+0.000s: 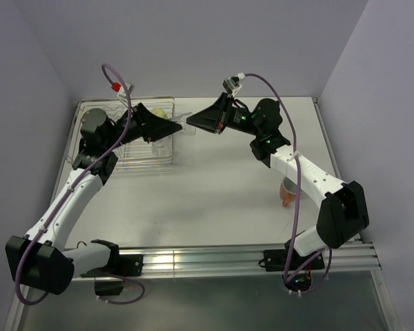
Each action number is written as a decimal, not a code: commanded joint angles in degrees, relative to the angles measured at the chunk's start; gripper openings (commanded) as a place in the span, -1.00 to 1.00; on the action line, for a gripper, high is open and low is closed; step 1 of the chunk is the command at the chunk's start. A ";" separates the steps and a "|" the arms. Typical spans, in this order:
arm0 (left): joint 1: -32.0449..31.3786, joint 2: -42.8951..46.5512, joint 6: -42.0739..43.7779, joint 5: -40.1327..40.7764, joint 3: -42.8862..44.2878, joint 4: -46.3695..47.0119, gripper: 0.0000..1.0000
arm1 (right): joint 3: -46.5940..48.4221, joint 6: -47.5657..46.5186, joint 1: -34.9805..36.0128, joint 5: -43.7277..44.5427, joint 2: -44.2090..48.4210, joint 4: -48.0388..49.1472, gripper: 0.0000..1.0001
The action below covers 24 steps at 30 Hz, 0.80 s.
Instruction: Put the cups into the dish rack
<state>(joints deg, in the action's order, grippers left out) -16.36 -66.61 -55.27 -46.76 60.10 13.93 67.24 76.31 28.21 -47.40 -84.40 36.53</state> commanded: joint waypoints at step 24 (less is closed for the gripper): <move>16.27 -11.34 23.45 52.98 33.94 -54.00 -1.00 | 5.27 -37.71 -9.31 22.42 8.81 -48.21 -0.16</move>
<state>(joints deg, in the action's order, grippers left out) -1.39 -74.83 -37.87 -15.16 91.48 -29.12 71.96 46.41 18.92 -31.00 -78.56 -5.21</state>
